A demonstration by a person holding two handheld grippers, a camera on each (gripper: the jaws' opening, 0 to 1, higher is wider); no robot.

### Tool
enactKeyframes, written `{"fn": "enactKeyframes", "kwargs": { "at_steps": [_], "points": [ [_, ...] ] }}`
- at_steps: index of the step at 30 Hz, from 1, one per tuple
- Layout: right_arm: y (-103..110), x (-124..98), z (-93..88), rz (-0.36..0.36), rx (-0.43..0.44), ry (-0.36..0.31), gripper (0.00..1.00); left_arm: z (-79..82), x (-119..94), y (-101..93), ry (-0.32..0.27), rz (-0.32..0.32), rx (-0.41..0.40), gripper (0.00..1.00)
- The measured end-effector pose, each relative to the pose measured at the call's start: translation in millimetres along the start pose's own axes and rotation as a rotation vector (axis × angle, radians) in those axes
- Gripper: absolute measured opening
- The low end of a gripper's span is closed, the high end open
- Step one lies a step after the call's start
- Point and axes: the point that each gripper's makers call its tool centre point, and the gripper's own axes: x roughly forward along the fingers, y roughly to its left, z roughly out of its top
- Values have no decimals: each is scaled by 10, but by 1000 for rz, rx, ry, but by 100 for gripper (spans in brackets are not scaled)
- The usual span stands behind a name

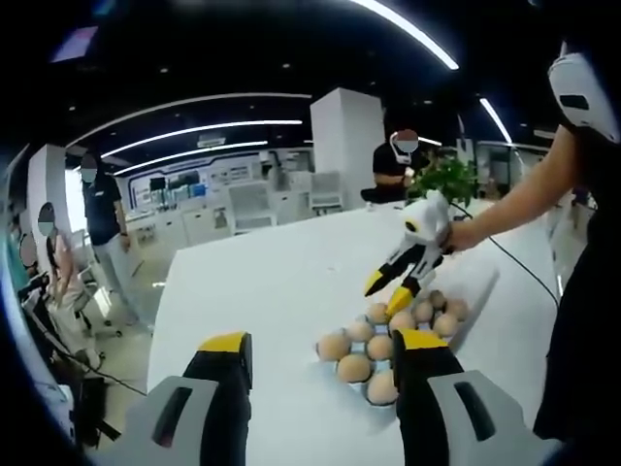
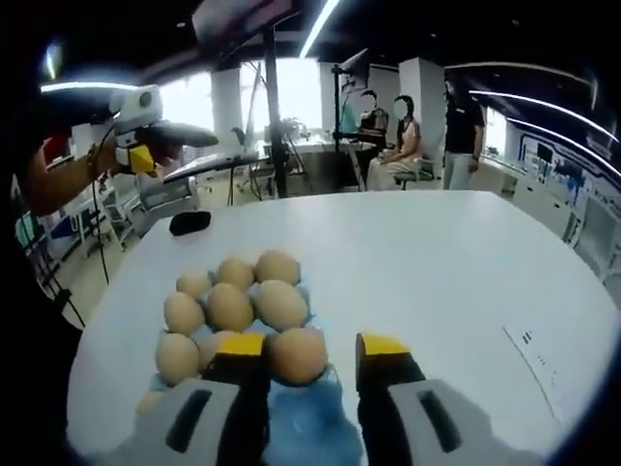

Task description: Place the egg into an empty slot of the egg tray after lifting it from the table, then release the egg inside the slot.

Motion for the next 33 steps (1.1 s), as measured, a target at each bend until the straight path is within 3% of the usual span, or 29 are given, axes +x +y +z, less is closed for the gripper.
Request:
{"fn": "enactKeyframes", "kwargs": {
  "at_steps": [17, 33],
  "points": [
    [-54, -97, -18, -22, 22, -5, 37, 41, 40, 6, -9, -9, 6, 59],
    [-192, -456, -197, -101, 72, -13, 36, 15, 68, -14, -4, -13, 4, 59]
  ]
}}
